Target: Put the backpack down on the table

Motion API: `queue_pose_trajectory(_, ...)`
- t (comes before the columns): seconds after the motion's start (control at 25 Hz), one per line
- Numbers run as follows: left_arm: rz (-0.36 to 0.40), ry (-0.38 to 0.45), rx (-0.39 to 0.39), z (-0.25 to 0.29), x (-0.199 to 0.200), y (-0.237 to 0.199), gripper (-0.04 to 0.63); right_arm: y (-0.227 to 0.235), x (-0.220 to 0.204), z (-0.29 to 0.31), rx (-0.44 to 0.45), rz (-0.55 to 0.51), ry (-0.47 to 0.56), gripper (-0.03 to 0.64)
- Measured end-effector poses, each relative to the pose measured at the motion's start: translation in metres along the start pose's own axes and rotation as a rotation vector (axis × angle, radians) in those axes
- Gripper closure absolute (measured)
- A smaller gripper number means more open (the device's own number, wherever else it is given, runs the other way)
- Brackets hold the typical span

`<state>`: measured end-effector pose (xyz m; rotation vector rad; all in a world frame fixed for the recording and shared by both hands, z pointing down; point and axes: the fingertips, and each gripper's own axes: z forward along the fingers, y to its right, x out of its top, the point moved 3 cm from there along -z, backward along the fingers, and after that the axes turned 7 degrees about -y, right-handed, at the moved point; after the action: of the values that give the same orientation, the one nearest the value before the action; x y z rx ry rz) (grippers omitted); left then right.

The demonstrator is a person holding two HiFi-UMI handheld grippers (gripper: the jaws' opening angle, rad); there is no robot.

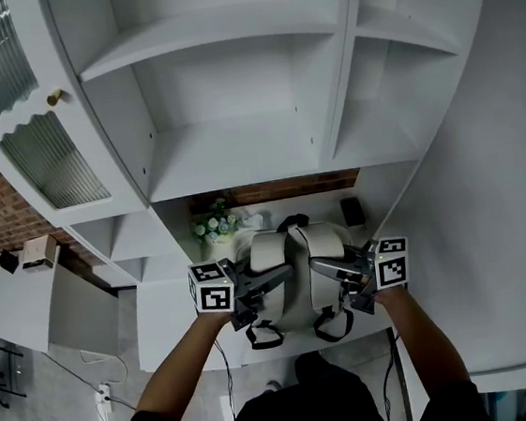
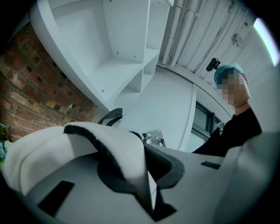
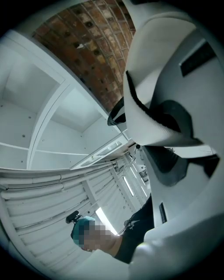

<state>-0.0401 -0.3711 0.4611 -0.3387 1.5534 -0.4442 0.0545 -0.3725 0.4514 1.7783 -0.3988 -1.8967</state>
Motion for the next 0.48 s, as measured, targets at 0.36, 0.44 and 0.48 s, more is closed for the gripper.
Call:
queue_pose_trajectory(0.36,-0.049,-0.002,0.012,0.004,-0.019,-0.012,0.531,0.019,-0.027,0.009,0.021,0.06,0.007,0.561)
queue_pose_trajectory(0.44,-0.055,-0.02,0.021,0.005,-0.027,-0.018,0.532,0.025,-0.036,0.012,0.01,0.075,-0.013,0.561)
queue_pose_trajectory(0.48,-0.058,-0.033,0.026,0.005,-0.031,-0.022,0.531,0.028,-0.04,0.013,0.004,0.082,-0.02,0.561)
